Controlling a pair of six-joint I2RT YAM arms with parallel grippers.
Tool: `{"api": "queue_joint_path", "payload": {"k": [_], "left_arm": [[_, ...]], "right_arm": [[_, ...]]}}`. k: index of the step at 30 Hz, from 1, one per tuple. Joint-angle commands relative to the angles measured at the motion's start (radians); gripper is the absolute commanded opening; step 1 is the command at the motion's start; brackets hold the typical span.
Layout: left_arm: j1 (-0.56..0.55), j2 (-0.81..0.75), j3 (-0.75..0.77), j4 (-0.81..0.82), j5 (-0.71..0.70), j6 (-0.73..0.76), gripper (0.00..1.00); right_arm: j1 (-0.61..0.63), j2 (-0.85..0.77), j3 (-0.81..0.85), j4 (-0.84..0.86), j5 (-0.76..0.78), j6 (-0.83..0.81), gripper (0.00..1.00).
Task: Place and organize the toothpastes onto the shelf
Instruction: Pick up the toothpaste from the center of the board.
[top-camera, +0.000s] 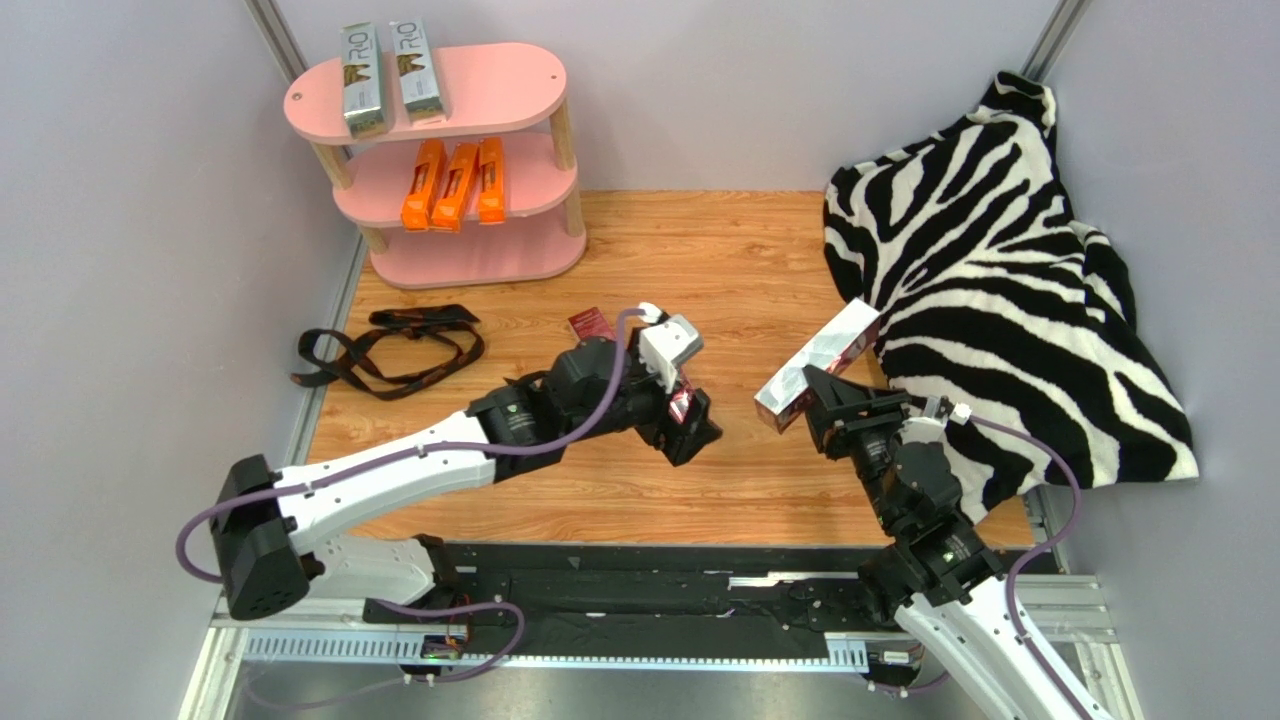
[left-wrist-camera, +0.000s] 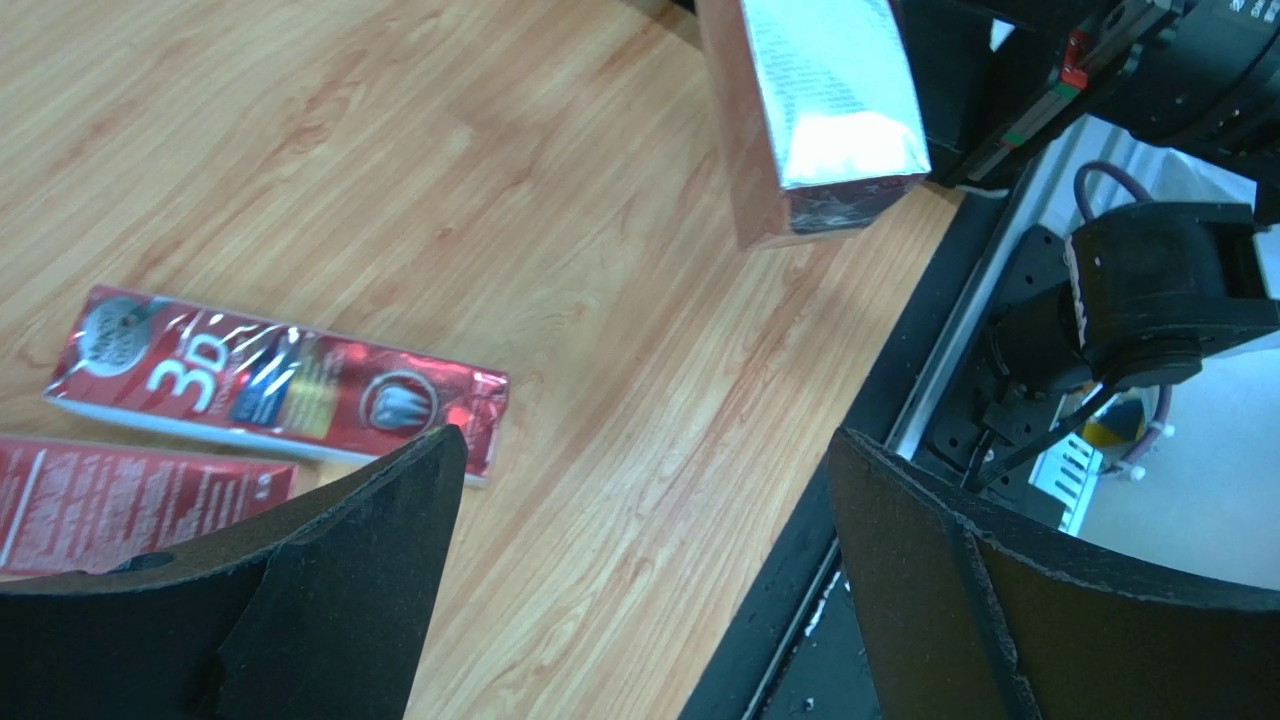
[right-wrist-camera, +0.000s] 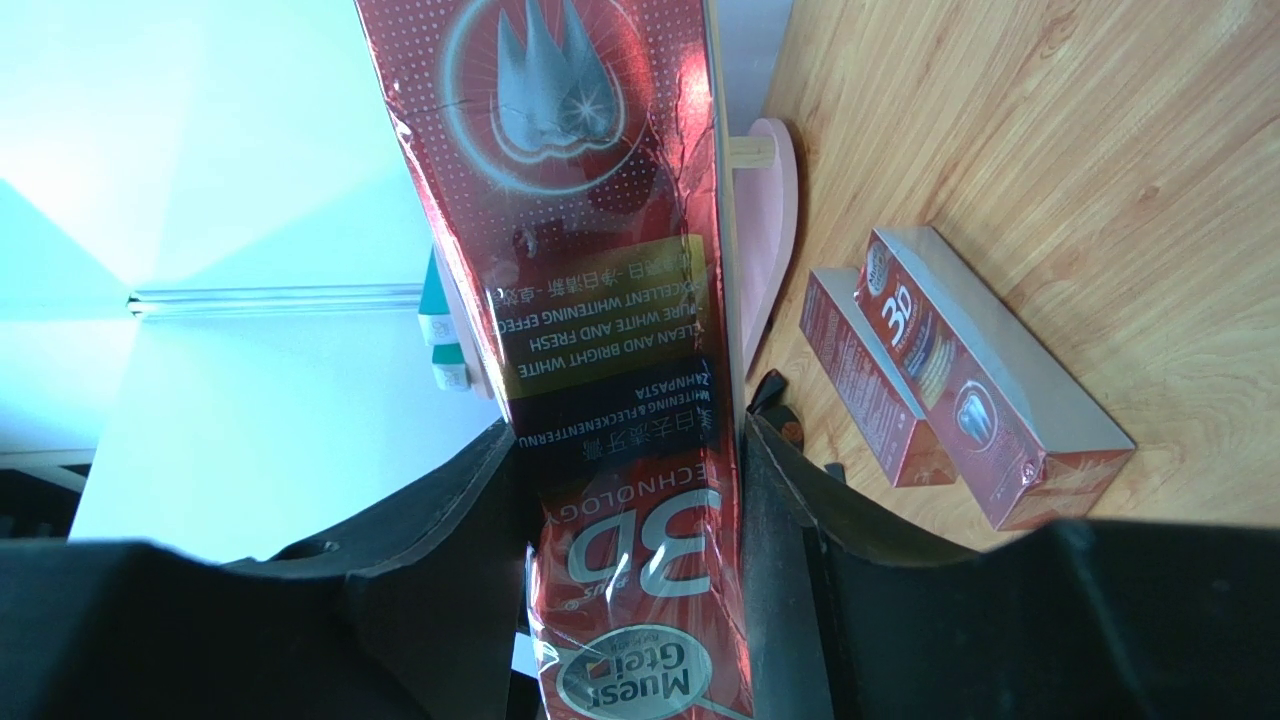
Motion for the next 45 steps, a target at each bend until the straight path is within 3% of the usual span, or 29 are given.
{"api": "queue_joint_path", "payload": {"k": [1, 9, 19, 27, 31, 39, 41, 44, 45], "left_arm": [[-0.060, 0.086, 0.088, 0.067, -0.025, 0.060, 0.99], [-0.137, 0.223, 0.205, 0.067, -0.046, 0.126, 0.99], [-0.148, 0.368, 0.358, 0.021, -0.137, 0.135, 0.98], [-0.148, 0.445, 0.440, -0.027, -0.163, 0.125, 0.83], [-0.148, 0.433, 0.429, -0.027, -0.174, 0.118, 0.82], [-0.146, 0.428, 0.420, -0.017, -0.155, 0.106, 0.59], [-0.148, 0.427, 0.415, -0.017, -0.157, 0.105, 0.47], [-0.146, 0.413, 0.406, -0.019, -0.177, 0.100, 0.31], [-0.145, 0.410, 0.403, -0.014, -0.177, 0.097, 0.31]], "right_arm": [[0.003, -0.007, 0.042, 0.072, 0.024, 0.052, 0.39], [0.003, -0.032, 0.047, 0.047, 0.015, 0.078, 0.40], [0.003, -0.048, 0.038, 0.041, -0.002, 0.097, 0.40], [0.005, -0.065, 0.039, 0.030, 0.004, 0.097, 0.40], [0.003, -0.088, 0.039, 0.014, 0.015, 0.101, 0.40], [0.003, -0.101, 0.038, 0.007, 0.016, 0.095, 0.40], [0.003, -0.107, 0.036, 0.003, 0.012, 0.094, 0.41], [0.003, -0.125, 0.025, 0.021, 0.015, 0.088, 0.47], [0.005, -0.128, 0.025, 0.020, 0.018, 0.086, 0.53]]}}
